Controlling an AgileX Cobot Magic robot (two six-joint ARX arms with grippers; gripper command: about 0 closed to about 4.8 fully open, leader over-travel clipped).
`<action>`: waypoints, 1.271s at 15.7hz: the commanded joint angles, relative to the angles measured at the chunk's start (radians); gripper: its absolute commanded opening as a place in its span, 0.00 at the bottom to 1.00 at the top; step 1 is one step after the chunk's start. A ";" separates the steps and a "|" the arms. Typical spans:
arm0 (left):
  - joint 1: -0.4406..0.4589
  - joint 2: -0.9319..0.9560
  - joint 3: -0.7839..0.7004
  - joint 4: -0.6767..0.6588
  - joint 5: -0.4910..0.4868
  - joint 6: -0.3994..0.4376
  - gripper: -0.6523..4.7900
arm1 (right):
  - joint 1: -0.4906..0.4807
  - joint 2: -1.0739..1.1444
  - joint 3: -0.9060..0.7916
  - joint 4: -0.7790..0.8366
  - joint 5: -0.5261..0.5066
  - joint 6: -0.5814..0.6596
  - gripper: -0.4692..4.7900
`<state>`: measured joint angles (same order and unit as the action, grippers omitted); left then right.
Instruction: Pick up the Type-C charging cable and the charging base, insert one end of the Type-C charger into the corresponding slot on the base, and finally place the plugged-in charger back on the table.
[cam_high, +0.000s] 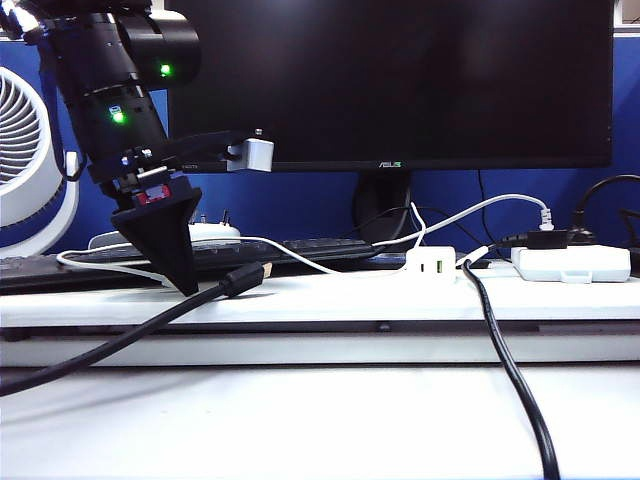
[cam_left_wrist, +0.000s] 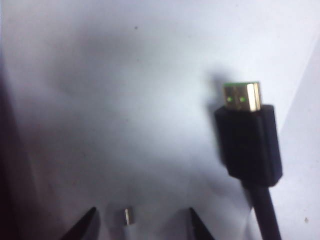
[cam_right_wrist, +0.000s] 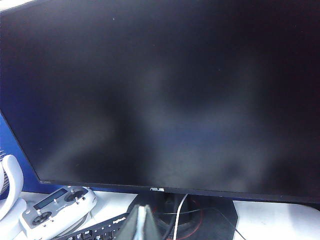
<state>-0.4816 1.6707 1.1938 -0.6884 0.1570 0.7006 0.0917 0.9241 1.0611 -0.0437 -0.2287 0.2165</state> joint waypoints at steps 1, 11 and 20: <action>0.000 0.012 0.018 -0.065 -0.076 0.002 0.55 | 0.000 -0.003 0.004 0.010 -0.002 0.002 0.09; 0.000 0.012 0.053 -0.087 -0.027 0.006 0.55 | 0.000 -0.003 0.004 0.010 -0.014 0.002 0.09; 0.000 0.012 0.052 -0.073 -0.026 0.002 0.43 | 0.000 -0.004 0.004 0.010 -0.021 0.002 0.09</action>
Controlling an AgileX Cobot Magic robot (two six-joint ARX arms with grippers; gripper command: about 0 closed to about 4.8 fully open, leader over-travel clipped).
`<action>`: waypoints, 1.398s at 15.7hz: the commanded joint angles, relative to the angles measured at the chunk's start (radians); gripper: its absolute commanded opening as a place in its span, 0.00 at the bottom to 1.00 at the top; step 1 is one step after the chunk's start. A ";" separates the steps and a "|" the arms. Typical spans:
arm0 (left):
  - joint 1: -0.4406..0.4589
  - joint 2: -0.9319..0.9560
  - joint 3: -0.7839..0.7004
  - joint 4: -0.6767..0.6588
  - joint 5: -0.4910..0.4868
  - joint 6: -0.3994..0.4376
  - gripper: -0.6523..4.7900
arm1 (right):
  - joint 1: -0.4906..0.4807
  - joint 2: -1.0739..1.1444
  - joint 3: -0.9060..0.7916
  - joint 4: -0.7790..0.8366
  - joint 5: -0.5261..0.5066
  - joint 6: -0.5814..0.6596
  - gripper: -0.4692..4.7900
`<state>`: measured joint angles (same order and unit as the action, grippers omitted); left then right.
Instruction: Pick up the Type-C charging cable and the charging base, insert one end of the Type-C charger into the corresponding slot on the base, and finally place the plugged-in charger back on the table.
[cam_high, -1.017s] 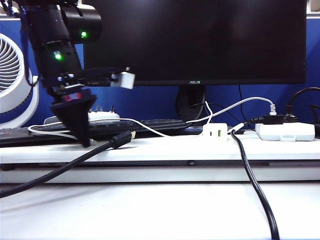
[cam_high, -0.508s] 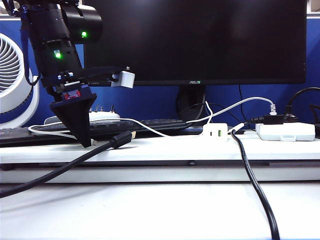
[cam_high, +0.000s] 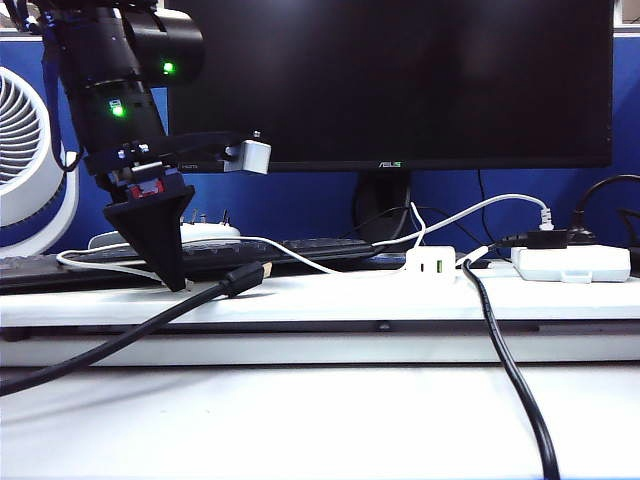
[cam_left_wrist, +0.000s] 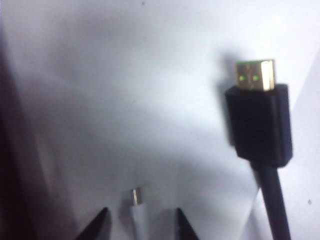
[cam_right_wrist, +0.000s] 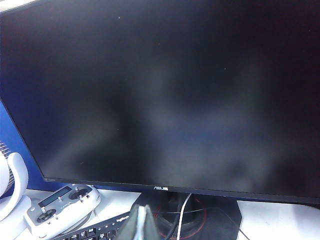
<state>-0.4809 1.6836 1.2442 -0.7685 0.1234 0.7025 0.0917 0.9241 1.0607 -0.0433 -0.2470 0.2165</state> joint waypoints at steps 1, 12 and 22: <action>0.000 -0.001 0.002 0.007 0.008 0.000 0.41 | 0.000 -0.004 0.004 0.010 -0.003 0.002 0.09; -0.001 -0.001 0.002 -0.011 0.010 0.000 0.20 | 0.000 -0.004 0.004 0.010 -0.003 0.002 0.09; 0.000 -0.002 0.152 0.006 0.193 -0.097 0.11 | 0.000 -0.003 0.004 -0.035 -0.002 0.001 0.09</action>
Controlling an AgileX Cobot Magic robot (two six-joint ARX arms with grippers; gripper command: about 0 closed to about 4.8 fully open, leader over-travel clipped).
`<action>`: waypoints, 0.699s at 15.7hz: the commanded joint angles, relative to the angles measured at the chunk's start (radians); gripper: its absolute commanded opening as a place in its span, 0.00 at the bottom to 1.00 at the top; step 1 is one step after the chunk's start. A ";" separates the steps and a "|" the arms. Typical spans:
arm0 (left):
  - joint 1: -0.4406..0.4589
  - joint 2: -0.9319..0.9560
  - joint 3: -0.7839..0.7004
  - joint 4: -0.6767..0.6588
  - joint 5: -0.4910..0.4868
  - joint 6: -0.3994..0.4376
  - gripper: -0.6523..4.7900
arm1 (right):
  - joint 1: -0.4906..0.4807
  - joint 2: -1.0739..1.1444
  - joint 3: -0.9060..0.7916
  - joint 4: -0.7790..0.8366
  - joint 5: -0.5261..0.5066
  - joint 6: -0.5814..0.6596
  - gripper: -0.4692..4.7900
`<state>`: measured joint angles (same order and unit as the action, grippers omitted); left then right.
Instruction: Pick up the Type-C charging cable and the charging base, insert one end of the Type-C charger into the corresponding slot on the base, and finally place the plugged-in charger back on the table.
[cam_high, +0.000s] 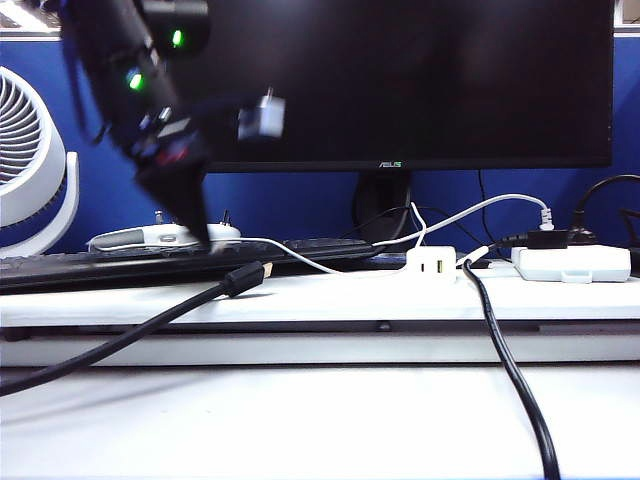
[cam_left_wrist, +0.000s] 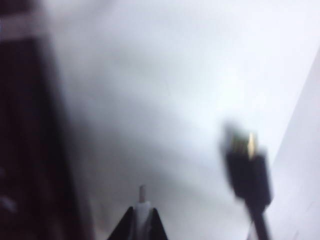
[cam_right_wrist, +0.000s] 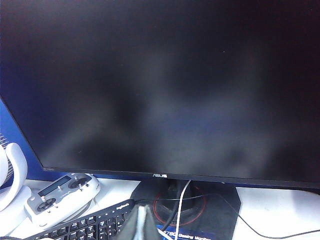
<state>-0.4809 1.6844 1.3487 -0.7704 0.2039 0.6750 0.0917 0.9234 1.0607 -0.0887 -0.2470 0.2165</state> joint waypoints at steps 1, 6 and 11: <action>0.000 -0.003 0.077 0.008 0.185 -0.103 0.11 | 0.000 -0.003 0.004 0.010 -0.002 0.001 0.09; 0.000 -0.003 0.284 0.039 0.565 -0.257 0.11 | 0.000 0.000 0.004 -0.036 -0.017 0.001 0.09; 0.000 -0.009 0.384 0.275 0.768 -0.507 0.11 | 0.001 0.064 0.004 -0.055 -0.178 0.006 0.09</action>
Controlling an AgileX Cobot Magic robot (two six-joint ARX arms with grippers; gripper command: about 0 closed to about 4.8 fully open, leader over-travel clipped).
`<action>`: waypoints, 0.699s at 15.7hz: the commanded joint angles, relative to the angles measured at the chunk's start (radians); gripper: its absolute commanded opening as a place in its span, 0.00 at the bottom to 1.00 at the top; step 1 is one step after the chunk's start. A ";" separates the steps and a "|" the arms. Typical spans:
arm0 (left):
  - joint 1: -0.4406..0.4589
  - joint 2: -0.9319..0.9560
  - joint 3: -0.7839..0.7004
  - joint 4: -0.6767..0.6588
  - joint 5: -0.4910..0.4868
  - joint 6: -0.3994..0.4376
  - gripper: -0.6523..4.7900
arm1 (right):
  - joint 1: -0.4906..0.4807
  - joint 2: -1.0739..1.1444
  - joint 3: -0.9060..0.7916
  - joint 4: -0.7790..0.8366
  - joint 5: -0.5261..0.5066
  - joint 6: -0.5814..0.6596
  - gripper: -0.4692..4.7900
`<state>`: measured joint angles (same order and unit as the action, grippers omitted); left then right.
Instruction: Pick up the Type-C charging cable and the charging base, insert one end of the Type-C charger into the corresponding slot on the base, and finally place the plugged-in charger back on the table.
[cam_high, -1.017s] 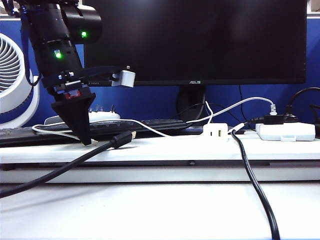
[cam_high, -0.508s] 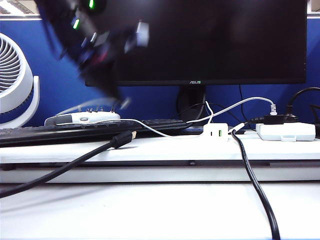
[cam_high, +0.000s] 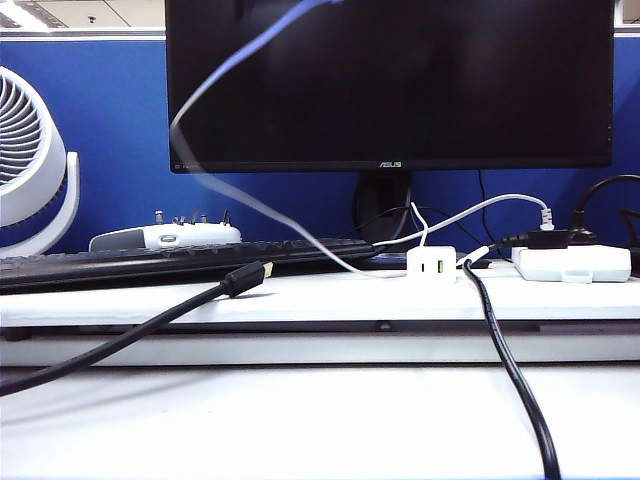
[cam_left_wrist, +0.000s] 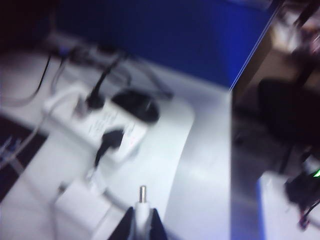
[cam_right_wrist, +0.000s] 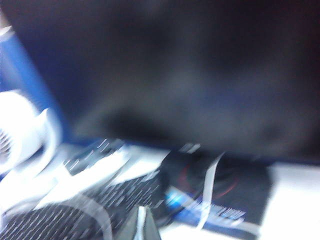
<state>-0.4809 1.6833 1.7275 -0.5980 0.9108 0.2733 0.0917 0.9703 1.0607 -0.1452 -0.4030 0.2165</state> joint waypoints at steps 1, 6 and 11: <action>0.000 -0.012 0.005 0.140 0.064 -0.140 0.11 | 0.001 0.032 0.004 0.000 -0.021 0.039 0.09; -0.001 -0.023 0.005 0.184 0.073 -0.145 0.11 | 0.056 0.167 0.004 -0.065 0.005 0.375 0.09; 0.000 -0.072 0.005 0.261 0.070 -0.154 0.11 | 0.225 0.334 0.088 -0.177 0.165 0.465 0.08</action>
<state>-0.4793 1.6241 1.7294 -0.3710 0.9760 0.1219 0.3099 1.2869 1.1210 -0.2825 -0.2760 0.6640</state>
